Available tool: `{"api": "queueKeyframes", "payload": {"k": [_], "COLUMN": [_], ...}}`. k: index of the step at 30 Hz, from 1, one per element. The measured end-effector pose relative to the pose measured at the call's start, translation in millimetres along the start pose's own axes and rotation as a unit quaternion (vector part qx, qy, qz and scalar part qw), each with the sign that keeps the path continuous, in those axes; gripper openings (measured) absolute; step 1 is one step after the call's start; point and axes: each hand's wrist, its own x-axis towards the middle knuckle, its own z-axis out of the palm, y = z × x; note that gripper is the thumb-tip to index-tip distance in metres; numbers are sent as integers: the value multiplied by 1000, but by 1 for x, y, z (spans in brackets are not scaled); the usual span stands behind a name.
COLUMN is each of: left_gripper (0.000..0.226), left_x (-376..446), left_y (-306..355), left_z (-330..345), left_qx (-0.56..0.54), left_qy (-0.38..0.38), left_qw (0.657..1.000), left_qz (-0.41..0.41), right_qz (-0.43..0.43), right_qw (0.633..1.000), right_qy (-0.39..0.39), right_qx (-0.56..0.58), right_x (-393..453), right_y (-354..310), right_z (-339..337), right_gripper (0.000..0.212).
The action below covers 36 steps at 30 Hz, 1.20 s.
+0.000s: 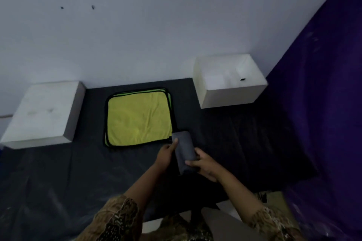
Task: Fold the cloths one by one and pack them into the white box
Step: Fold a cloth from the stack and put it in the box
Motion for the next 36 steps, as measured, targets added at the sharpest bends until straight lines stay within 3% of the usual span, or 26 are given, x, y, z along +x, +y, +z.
{"api": "queueKeyframes", "payload": {"k": [7,13,18,20,23,25,28,30,36], "left_gripper": [42,48,40,38,23,16,14,22,19], "left_x": [36,75,102,119,145,168,202,223,269], "left_y": [91,183,252,271,289,295,295,291,275], "left_z": [50,109,154,173,196,211,229,240,270], "left_qx": [-12,-38,-99,-106,-122,-123,-122,-123,-63], "left_qy": [33,27,-97,-113,-74,-50,-25,-1,27], "left_qw": [991,984,985,981,982,985,989,991,998], "left_qz": [129,171,105,115,124,108,75,45,1], "right_qz": [-45,-77,-147,-149,-135,-146,-212,-233,-245], "right_qw": [998,996,982,980,983,973,908,876,896], "right_qy": [40,50,114,114,103,135,275,325,292], "right_qx": [13,-14,-45,-63,-68,-116,-234,-271,-227], "right_x": [-14,-11,8,19,37,53,87,109,149], "right_y": [-84,-170,-235,-256,-282,-296,-302,-299,-278], "right_z": [-52,-121,-188,-219,-256,-277,-315,-336,-356], "right_gripper": [40,38,56,57,46,36,25,23,23]}}
